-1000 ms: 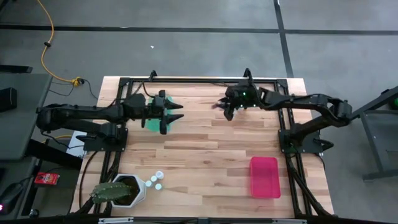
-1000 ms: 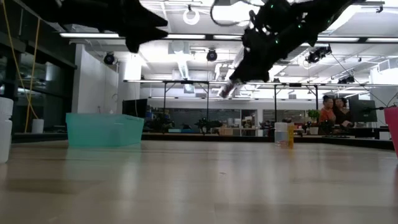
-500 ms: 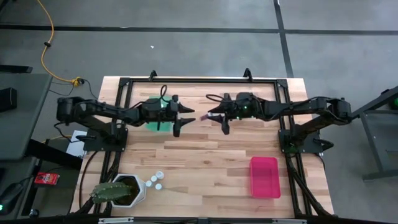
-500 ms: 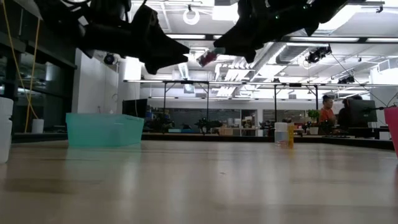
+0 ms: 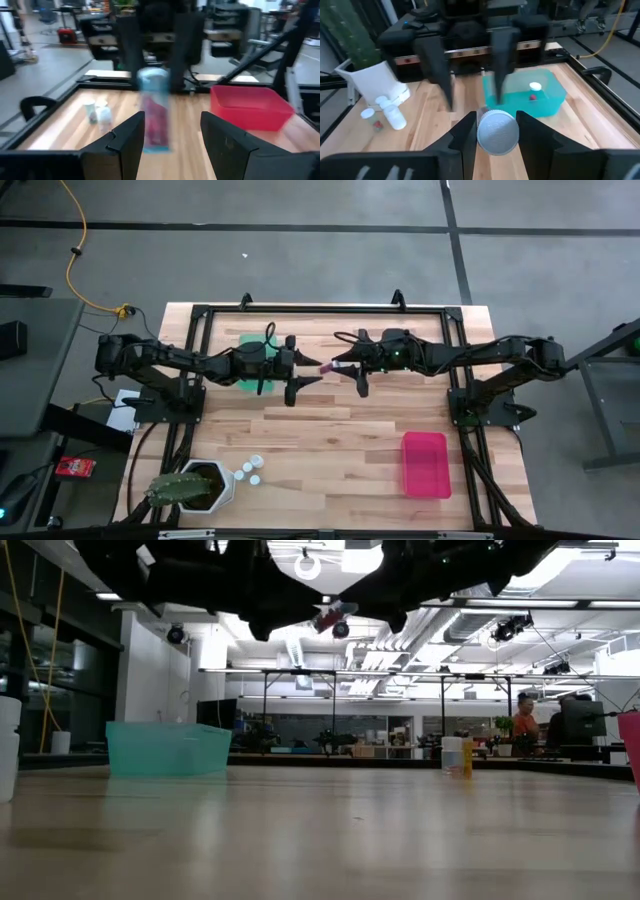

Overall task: Pick and place medicine bottles into bin by pill shape (circle, oval)
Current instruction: Put the top blue capsule bottle into the blue bin

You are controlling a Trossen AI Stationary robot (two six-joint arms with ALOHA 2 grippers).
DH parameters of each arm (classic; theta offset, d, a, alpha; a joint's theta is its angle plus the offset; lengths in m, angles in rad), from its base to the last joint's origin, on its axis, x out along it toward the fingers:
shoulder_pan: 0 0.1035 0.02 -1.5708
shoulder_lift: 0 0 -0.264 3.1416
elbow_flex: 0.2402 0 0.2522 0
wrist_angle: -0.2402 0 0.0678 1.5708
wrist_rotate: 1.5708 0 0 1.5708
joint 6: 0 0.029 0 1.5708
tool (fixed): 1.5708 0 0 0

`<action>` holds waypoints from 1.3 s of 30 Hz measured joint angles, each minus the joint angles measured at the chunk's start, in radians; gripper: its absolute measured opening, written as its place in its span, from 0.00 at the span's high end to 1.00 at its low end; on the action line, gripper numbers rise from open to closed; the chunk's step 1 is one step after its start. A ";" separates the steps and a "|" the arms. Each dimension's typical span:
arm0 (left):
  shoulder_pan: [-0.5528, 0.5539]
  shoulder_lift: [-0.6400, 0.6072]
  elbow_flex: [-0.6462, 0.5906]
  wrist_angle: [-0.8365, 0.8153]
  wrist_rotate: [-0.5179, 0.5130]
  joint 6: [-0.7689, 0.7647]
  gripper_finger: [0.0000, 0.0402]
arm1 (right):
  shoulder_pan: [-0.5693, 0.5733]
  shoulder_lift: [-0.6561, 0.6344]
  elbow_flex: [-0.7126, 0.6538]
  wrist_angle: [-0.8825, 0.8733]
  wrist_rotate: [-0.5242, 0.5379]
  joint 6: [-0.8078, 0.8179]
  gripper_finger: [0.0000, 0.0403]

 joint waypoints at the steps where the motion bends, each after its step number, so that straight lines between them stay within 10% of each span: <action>1: 0.000 0.000 0.008 -0.019 -0.009 0.000 0.55 | 0.006 0.000 0.000 0.001 -0.001 0.000 0.73; 39: -0.011 0.000 0.020 -0.033 0.078 -0.001 0.69 | 0.035 0.000 0.000 0.096 -0.037 -0.027 0.73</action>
